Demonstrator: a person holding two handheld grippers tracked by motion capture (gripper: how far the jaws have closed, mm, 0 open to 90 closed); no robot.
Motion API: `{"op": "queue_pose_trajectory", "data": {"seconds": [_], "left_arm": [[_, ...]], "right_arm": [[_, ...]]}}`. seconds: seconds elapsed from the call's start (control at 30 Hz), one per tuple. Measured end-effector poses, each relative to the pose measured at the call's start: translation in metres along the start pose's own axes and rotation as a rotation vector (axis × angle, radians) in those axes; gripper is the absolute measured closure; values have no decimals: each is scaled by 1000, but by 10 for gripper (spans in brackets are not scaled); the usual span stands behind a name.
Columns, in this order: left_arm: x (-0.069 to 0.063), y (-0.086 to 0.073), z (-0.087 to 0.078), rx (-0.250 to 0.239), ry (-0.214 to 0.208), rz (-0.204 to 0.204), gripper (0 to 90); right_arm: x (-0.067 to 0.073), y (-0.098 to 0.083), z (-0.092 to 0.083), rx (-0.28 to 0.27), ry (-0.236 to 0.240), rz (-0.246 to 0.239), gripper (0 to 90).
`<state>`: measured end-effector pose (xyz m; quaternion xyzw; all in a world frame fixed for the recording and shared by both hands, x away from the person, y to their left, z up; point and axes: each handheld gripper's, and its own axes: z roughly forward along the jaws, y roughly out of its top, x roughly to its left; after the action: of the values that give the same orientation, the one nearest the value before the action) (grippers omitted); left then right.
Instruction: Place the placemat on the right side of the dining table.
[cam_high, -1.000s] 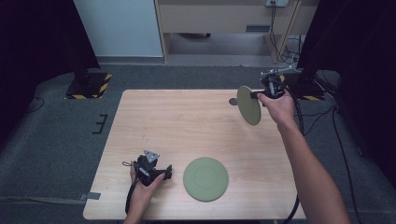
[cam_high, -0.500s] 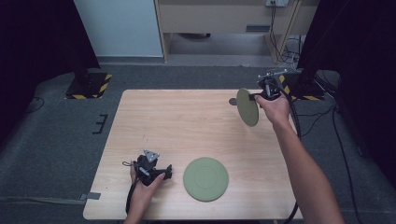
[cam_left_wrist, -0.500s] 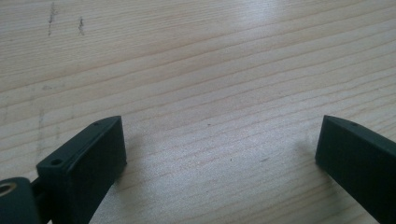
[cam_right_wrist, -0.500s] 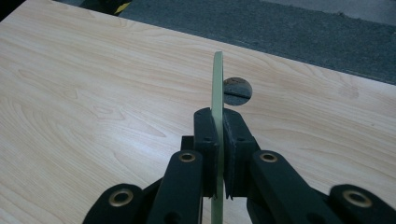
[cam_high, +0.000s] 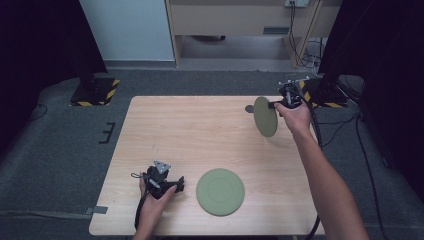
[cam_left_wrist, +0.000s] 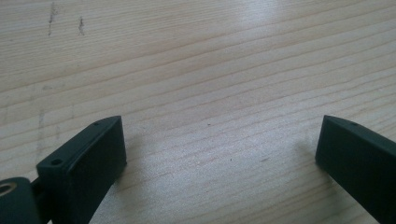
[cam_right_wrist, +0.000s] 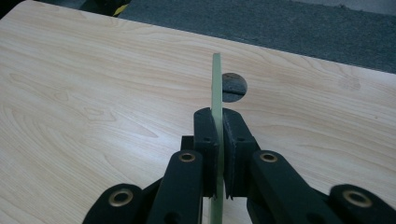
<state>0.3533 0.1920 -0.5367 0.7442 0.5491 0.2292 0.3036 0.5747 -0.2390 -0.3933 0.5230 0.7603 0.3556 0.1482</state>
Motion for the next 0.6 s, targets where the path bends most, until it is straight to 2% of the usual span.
{"op": "queue_pose_trajectory", "data": {"seconds": [0.6], "left_arm": [[0,0,0,3,2,0,11]], "right_arm": [[-49,-20,-3,4,-61,61,858]]}}
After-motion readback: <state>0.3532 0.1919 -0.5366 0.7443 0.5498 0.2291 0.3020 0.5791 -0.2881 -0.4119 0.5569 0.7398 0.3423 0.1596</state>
